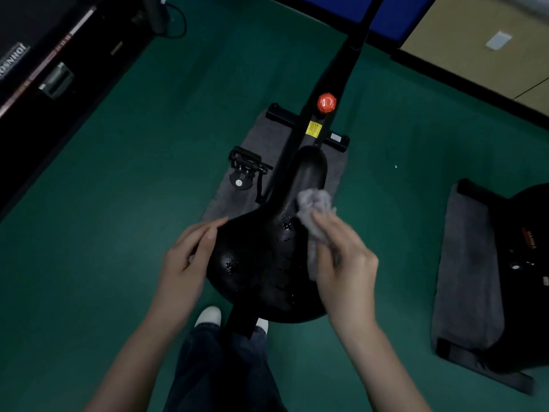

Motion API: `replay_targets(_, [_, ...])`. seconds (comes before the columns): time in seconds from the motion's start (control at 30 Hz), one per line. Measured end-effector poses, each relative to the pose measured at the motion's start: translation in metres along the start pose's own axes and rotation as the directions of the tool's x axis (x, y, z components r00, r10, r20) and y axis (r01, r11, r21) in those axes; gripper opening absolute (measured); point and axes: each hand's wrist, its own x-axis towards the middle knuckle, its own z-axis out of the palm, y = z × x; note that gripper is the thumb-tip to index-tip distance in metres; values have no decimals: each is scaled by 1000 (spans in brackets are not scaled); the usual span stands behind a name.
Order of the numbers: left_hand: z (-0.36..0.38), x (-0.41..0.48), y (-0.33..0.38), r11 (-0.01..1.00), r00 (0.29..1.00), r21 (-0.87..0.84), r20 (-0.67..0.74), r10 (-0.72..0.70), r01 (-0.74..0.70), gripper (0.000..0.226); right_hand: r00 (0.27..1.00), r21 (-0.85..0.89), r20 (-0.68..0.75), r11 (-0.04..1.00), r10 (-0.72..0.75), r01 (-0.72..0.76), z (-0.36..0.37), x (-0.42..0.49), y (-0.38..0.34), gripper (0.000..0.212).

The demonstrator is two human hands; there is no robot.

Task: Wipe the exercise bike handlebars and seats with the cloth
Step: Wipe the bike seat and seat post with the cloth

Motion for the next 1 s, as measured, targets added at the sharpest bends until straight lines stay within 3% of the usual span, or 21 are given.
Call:
replay_targets(0.13, [-4,1,11,1000,999,-18,46,-9,10,26,952,-2,179,968,-247,251,-4,-19,-5,50])
replay_targets(0.27, [-12,-3,18,996,984,84,172,-38,23,34,963,-38,123,968,-241,248,4,4,-5,48])
replay_targets(0.33, [-16,-6,19,991,969,131,243,-55,24,46,950,-50,157,959,-270,281,13,1,-13,43])
replay_targets(0.47, [-24,-7,18,974,934,227,343,-101,22,86,835,-18,317,878,-449,479,13,-5,-12,35])
replay_targets(0.63, [-27,-6,15,954,906,299,409,-107,-22,117,907,-89,213,918,-362,387,6,20,-5,35])
replay_targets(0.77, [-26,-4,13,953,909,301,407,-90,-40,117,890,-24,248,916,-382,400,0,-14,1,33])
replay_targets(0.87, [-24,-3,13,957,911,281,410,-53,-71,116,918,-31,185,931,-352,363,-15,-22,14,35])
replay_targets(0.93, [-23,-2,11,964,910,253,414,-30,-83,115,959,-53,90,960,-268,273,-16,-19,21,37])
replay_targets(1.0, [-23,-2,8,970,913,232,406,-26,-75,114,996,-31,-24,995,-91,91,-11,-8,25,44])
